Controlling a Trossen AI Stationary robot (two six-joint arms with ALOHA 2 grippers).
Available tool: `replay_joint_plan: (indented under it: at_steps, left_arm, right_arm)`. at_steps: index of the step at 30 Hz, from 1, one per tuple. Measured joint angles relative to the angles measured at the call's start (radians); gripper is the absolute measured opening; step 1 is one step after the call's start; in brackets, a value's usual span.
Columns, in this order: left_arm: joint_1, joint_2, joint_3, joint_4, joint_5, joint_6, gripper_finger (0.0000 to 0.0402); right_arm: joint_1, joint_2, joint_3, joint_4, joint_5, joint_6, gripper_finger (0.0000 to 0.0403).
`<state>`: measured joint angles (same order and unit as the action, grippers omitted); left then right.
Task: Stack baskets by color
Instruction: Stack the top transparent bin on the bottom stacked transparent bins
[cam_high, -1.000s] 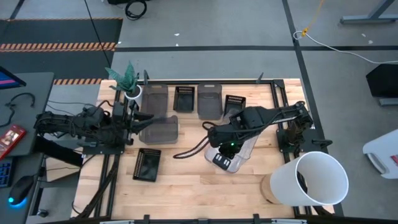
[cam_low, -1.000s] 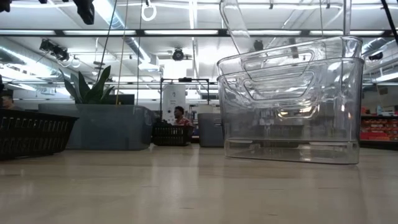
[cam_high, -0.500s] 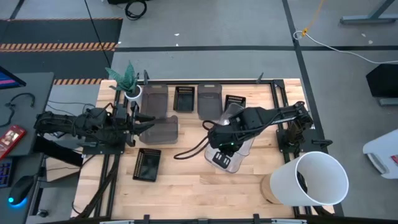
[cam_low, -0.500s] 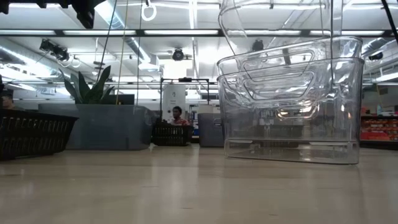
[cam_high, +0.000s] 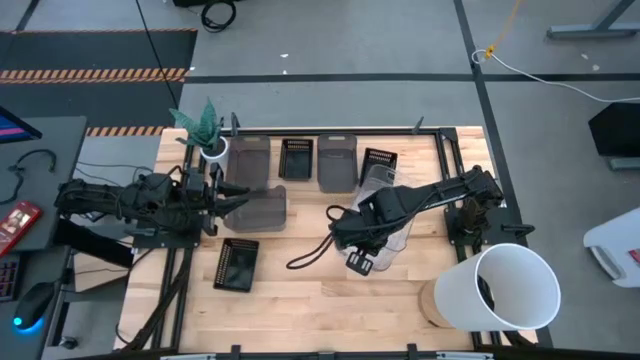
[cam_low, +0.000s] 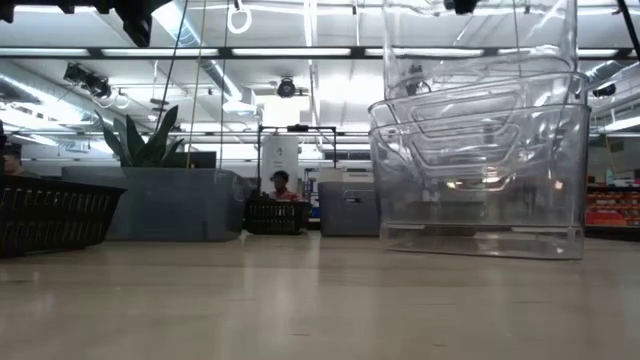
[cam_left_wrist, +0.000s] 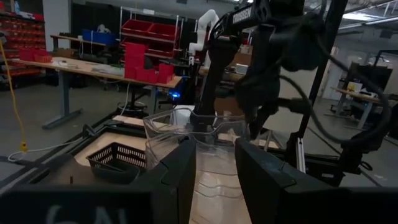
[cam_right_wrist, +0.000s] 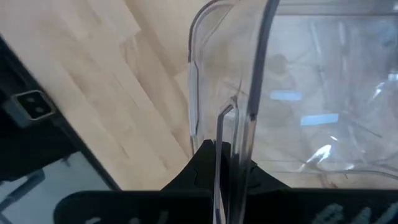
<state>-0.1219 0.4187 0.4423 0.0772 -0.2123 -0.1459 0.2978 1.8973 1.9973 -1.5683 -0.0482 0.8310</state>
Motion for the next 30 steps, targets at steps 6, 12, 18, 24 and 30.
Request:
replay_joint_plan:
  at_steps: [6, 12, 18, 24, 30]
  left_arm:
    - [0.000, 0.000, 0.000, -0.003, 0.000, 0.000, 0.0119]
    - [0.000, 0.000, 0.000, -0.010, 0.000, -0.001, 0.0119]
    - [0.000, 0.000, 0.000, -0.018, 0.000, -0.010, 0.0119]
    - [0.000, 0.000, 0.000, -0.058, 0.000, -0.026, 0.0119]
    - [0.000, 0.000, 0.000, -0.070, 0.010, -0.005, 0.0119]
  right_arm:
    - [0.003, 0.001, -0.089, 0.036, -0.006, 0.003, 0.0008]
    - [0.006, 0.000, -0.163, 0.104, -0.020, 0.011, 0.0009]
    - [0.008, 0.000, -0.225, 0.193, -0.080, 0.040, 0.0019]
    - [0.008, 0.000, -0.238, 0.269, -0.099, 0.041, 0.0034]
    - [0.010, 0.000, -0.238, 0.348, -0.109, 0.020, 0.0088]
